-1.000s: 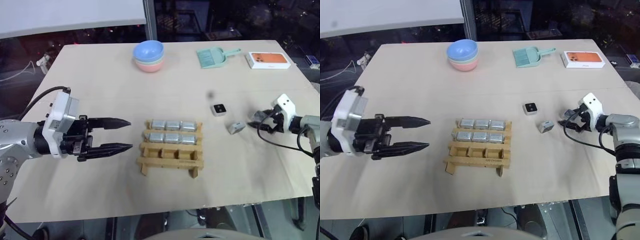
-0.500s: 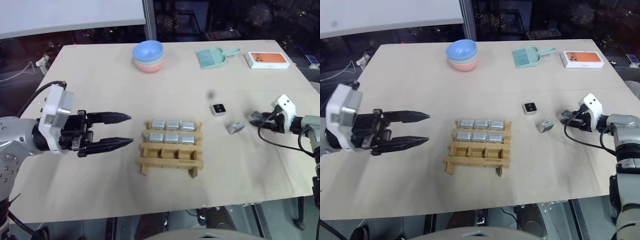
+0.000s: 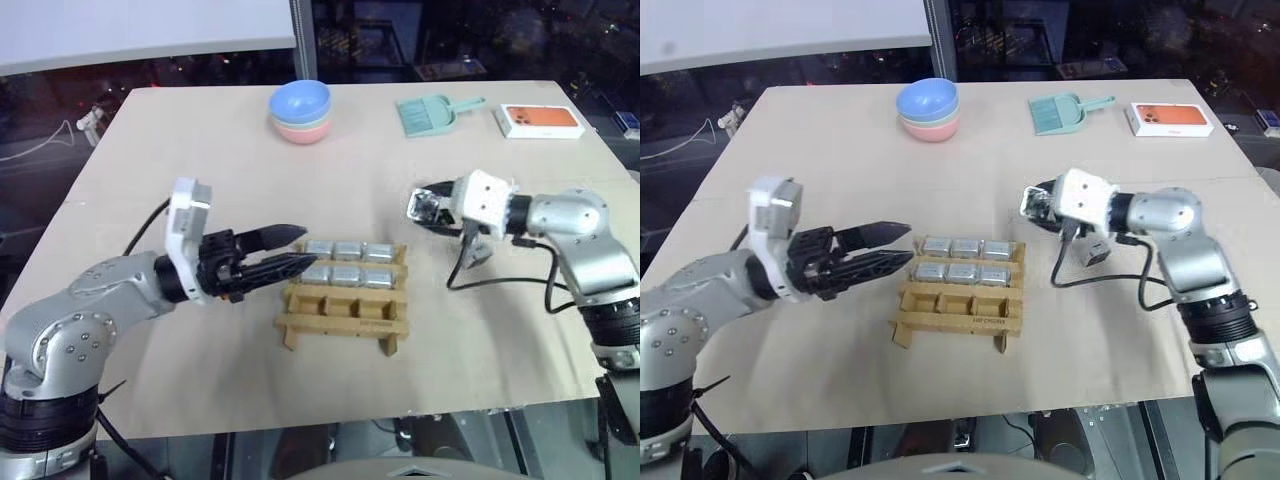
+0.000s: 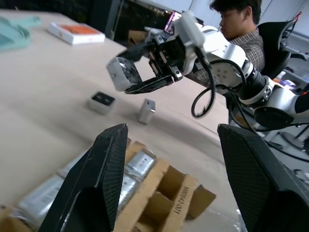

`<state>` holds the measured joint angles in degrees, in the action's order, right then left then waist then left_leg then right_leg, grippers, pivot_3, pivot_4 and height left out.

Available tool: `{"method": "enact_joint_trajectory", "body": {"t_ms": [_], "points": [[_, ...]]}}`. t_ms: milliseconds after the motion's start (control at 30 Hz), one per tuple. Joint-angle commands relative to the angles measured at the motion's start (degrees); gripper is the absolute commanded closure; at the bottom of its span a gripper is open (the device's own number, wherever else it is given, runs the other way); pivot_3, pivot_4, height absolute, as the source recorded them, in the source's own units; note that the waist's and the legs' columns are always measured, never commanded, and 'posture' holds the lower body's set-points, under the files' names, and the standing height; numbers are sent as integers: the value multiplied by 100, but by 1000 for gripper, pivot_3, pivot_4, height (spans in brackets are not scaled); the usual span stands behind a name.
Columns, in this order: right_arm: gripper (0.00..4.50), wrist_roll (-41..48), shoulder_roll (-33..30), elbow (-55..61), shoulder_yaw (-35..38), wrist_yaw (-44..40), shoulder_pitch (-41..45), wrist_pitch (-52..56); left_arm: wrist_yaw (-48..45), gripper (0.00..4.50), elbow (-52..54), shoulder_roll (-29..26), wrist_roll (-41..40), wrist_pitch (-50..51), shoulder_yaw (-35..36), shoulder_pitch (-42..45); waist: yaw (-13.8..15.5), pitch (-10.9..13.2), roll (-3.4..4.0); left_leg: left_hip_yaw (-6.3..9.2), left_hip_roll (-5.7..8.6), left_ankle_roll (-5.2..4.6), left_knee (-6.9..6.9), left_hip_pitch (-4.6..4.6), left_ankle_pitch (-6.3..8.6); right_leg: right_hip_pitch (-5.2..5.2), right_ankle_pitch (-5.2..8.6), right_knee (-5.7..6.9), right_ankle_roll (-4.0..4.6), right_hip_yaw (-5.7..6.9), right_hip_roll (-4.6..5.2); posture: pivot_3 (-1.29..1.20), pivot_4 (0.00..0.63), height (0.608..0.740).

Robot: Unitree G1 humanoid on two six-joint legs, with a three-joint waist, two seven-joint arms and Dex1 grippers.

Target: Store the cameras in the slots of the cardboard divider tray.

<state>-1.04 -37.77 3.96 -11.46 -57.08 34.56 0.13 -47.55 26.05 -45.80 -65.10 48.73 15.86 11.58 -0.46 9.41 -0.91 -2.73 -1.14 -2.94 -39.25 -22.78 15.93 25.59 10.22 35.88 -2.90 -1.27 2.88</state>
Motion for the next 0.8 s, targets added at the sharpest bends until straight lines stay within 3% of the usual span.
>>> {"method": "enact_joint_trajectory", "body": {"t_ms": [33, 367, 667, 800], "points": [[2522, -545, 148, 668, -350, 289, 45, -677, 407, 1428, -147, 264, 236, -38, -246, 225, -12, 0, -1, 0, 3, 4, 0, 0, -2, 0, 0, 0, 0, 0, 0, 0, 150, 740], [2522, -1162, 704, 1239, -1083, 437, 124, -1043, 722, 1428, -306, 858, 678, -125, -718, 591, -20, 1, -5, 1, 3, 25, -1, 1, -15, -1, 0, 2, 3, 1, -2, 0, 150, 740], [2522, -1266, 816, 1272, -1158, 439, 174, -1191, 512, 1428, -375, 740, 643, 179, -804, 671, -23, 0, -6, 3, 3, 25, -2, 2, -15, -2, 5, 2, 13, 2, -2, 0, 150, 740], [2522, -1280, 813, 1293, -1145, 425, 161, -1183, 410, 2759, -349, 728, 622, 266, -818, 606, -23, 0, -6, 3, 3, 18, -2, 2, -11, -1, 6, 2, 13, 2, -2, 0, 150, 740]]}}
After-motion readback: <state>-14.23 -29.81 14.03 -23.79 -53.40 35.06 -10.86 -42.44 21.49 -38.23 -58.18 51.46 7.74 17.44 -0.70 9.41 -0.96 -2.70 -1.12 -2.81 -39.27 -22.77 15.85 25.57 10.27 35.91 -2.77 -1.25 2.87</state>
